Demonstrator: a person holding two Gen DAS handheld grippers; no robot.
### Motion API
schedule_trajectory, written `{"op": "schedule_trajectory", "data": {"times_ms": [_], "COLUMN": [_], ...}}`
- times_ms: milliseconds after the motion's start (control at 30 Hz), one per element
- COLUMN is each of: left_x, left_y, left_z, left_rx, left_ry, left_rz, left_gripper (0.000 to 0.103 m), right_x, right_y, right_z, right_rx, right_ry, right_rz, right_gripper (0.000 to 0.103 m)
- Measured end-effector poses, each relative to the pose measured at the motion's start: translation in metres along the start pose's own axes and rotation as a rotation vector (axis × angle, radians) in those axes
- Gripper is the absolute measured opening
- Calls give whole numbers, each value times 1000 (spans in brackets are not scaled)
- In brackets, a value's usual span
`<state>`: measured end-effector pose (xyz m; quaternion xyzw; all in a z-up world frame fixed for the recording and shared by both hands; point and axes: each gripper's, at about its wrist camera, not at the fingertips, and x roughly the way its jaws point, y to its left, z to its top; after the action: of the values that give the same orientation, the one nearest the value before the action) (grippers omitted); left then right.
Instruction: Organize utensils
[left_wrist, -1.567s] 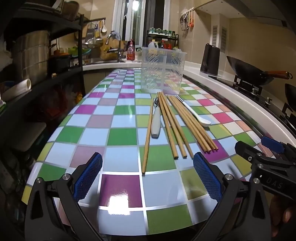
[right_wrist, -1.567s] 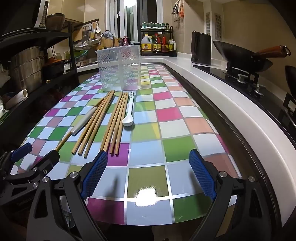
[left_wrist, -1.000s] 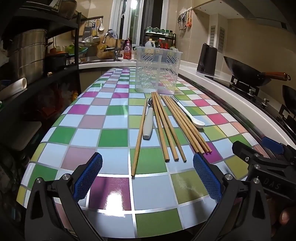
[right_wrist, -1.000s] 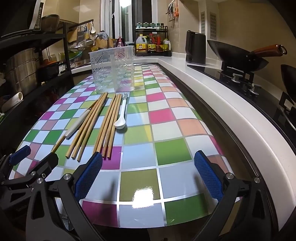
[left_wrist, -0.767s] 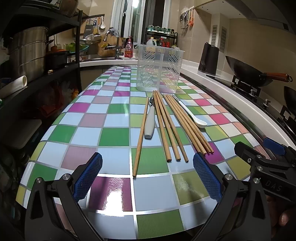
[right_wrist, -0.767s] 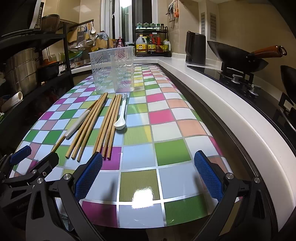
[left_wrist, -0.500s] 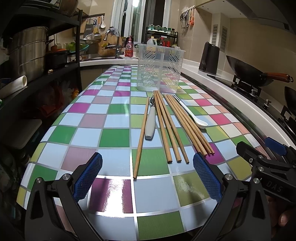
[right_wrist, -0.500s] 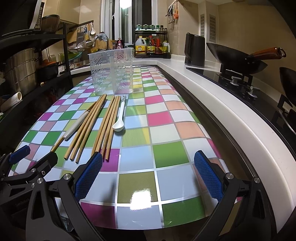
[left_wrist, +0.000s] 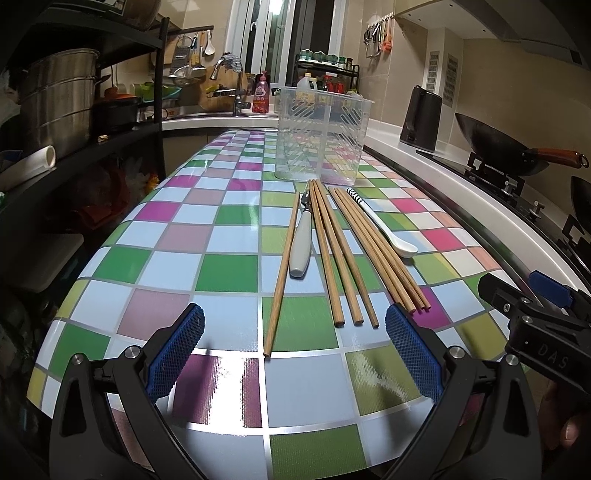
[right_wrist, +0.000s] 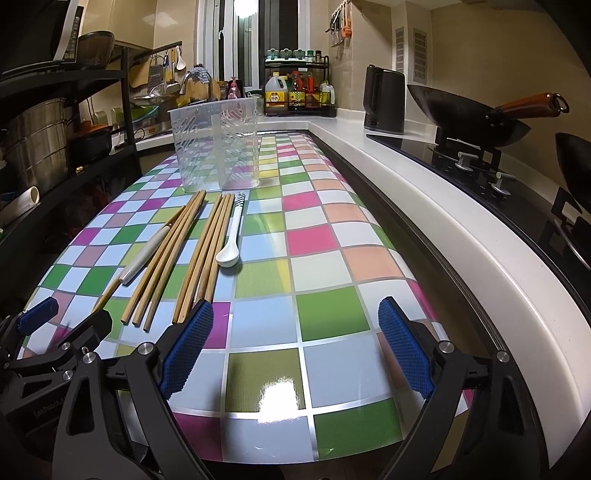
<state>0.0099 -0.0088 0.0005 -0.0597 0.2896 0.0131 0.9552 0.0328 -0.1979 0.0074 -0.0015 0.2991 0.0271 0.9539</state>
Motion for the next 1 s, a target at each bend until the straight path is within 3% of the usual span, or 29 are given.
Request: {"op": "schedule_trajectory", "data": {"times_ms": [533, 700, 1000], "left_x": [-7, -13, -20], "left_y": [-7, -3, 3], "left_z": [-3, -11, 1], "left_rx": [5, 26, 54], "left_ry": [-30, -23, -17], "left_rz": [-38, -35, -31], "left_gripper": [91, 90, 90], "right_x": [5, -1, -4], "right_y": [5, 9, 10], "right_z": [-2, 0, 2], "right_rx": [-23, -36, -29], "right_ry": [30, -1, -3], "right_rz": [19, 22, 38], "right_gripper": [85, 85, 86]}}
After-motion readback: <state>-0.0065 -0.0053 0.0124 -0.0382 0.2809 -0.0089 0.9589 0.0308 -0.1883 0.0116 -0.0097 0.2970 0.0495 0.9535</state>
